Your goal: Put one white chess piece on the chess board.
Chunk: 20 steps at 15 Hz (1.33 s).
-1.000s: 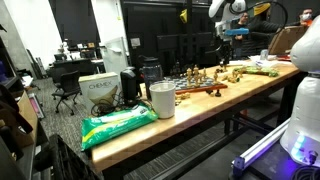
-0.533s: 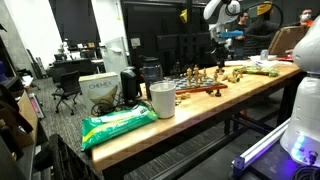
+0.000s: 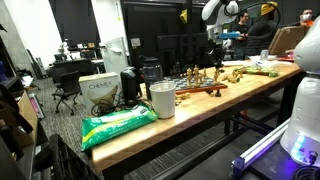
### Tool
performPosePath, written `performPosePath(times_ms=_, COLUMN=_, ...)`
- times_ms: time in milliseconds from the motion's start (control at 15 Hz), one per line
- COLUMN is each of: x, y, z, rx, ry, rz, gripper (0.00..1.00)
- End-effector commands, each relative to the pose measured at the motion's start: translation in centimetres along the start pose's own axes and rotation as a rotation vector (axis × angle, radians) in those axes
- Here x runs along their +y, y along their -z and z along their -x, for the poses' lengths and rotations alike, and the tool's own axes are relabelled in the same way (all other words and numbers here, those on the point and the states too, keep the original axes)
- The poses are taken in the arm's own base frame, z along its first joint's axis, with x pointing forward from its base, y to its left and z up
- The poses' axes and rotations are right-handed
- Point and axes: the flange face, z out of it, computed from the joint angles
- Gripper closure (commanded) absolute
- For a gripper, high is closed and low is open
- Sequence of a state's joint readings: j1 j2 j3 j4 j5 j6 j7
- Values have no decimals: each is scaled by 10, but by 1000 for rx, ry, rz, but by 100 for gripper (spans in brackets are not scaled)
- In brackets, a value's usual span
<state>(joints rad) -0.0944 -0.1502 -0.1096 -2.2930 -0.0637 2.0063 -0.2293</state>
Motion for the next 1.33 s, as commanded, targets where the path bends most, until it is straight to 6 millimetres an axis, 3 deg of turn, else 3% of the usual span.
performPosePath(times_ms=0, x=-6, y=4, z=4, rx=41, ry=52, rz=-6, gripper=94)
performPosePath(times_ms=600, x=-20, y=-14, z=7, rx=30, ry=117, rz=-55, gripper=94)
performPosePath(times_ms=1267, x=-19, y=-10, z=-1, rx=122, ry=198, rz=-45, gripper=94)
